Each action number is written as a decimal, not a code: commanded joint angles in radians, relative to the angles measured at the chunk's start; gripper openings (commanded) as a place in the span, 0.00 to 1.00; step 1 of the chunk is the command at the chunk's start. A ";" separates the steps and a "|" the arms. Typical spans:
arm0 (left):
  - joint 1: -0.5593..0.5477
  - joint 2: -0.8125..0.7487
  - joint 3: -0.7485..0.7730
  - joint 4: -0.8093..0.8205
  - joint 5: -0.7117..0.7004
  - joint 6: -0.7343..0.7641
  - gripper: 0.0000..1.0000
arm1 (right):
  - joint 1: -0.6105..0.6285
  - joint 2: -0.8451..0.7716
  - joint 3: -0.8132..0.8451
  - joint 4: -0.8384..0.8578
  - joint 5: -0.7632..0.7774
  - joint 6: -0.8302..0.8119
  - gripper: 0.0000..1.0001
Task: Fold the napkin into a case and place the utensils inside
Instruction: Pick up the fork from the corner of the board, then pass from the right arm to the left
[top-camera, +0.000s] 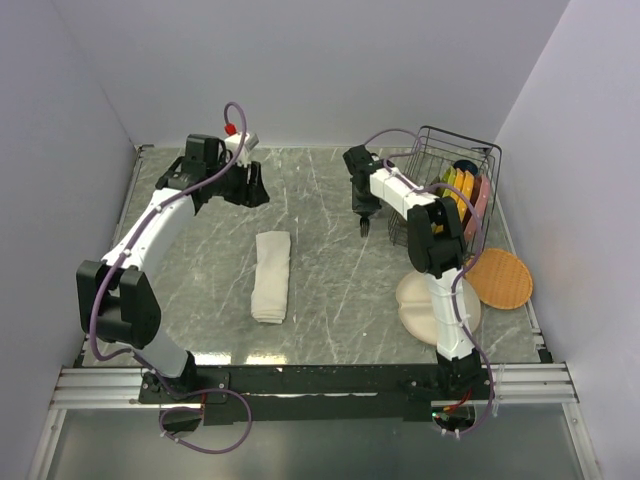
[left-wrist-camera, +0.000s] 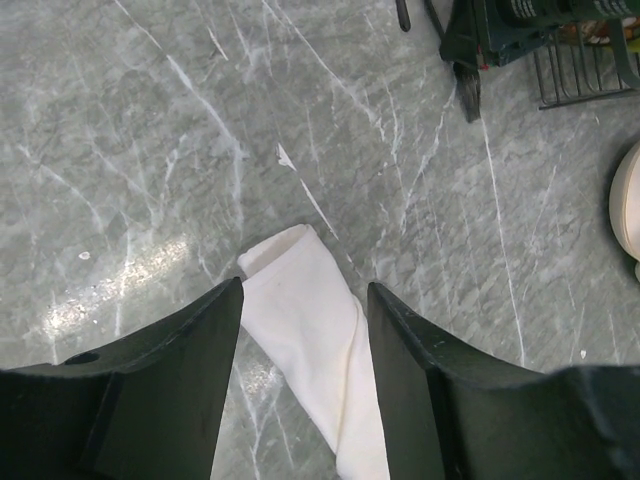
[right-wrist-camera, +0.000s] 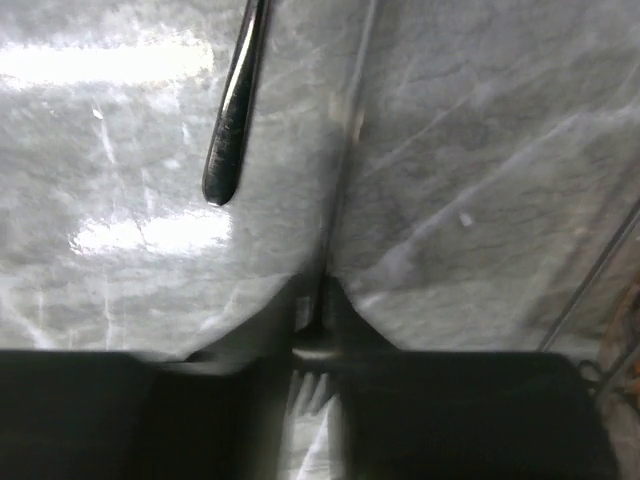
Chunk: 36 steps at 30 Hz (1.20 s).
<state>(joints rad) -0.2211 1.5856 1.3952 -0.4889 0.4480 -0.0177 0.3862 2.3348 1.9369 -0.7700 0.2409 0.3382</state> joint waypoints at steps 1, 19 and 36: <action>0.038 0.004 0.053 -0.005 0.040 0.007 0.61 | 0.005 0.000 -0.041 -0.038 -0.078 0.022 0.00; 0.040 -0.317 -0.177 0.107 0.305 0.910 0.78 | 0.011 -0.479 -0.092 -0.015 -1.075 -0.186 0.00; -0.281 -0.280 -0.240 -0.023 0.150 1.354 0.74 | 0.149 -0.348 0.022 -0.318 -1.318 -0.366 0.00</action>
<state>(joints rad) -0.4812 1.2823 1.1641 -0.4480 0.5789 1.2198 0.5339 2.0201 1.9480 -1.0435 -0.9863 0.0120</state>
